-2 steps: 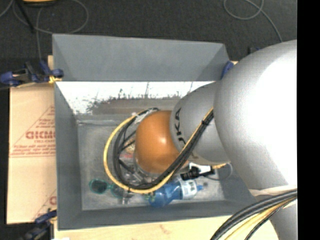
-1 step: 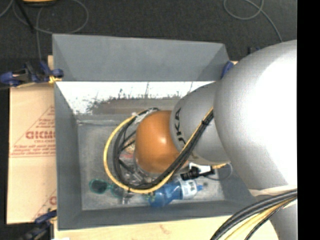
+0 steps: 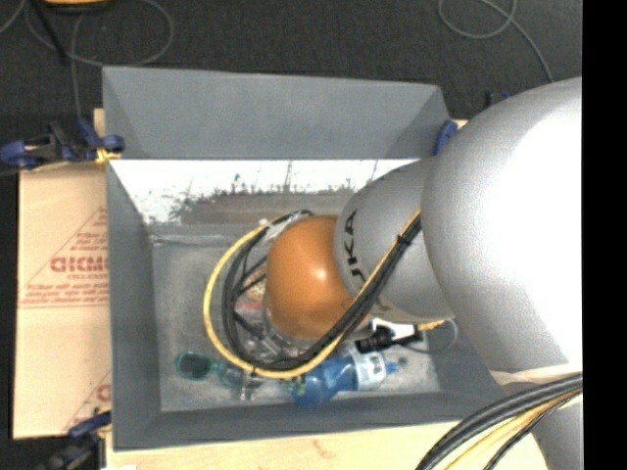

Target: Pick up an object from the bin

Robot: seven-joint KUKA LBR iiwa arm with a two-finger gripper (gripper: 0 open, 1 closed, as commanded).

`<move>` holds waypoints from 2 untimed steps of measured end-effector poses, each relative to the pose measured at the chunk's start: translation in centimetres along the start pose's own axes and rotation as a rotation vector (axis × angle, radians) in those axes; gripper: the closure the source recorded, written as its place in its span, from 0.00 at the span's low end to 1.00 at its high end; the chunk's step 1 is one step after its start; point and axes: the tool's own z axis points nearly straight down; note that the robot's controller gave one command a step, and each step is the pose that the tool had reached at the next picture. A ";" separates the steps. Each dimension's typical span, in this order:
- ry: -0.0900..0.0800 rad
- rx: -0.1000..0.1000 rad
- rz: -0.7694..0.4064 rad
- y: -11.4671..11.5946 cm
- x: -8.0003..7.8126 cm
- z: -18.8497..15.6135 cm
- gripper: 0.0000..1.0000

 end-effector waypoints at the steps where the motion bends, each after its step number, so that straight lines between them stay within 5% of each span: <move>1: 0.010 0.004 0.000 -0.1 0.2 -1.6 1.00; 2: 0.010 0.004 0.001 -0.1 0.2 -3.8 1.00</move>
Offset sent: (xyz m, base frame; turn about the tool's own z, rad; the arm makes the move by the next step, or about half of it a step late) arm 0.0001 0.0000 0.0198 0.0000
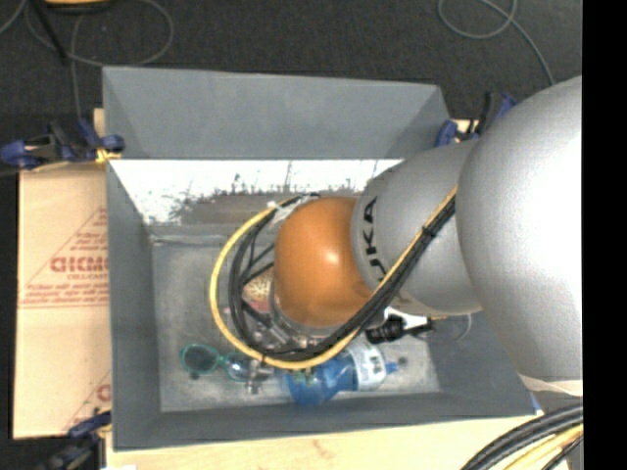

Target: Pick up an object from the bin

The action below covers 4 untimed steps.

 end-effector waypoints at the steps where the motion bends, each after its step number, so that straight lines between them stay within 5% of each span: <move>1: -0.007 -0.003 0.001 0.0 -0.1 -2.2 1.00; 4: -0.012 -0.004 0.002 0.1 -0.2 -5.9 1.00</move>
Offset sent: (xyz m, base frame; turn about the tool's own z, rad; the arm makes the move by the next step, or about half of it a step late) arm 0.0000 -0.0001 0.0191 0.0000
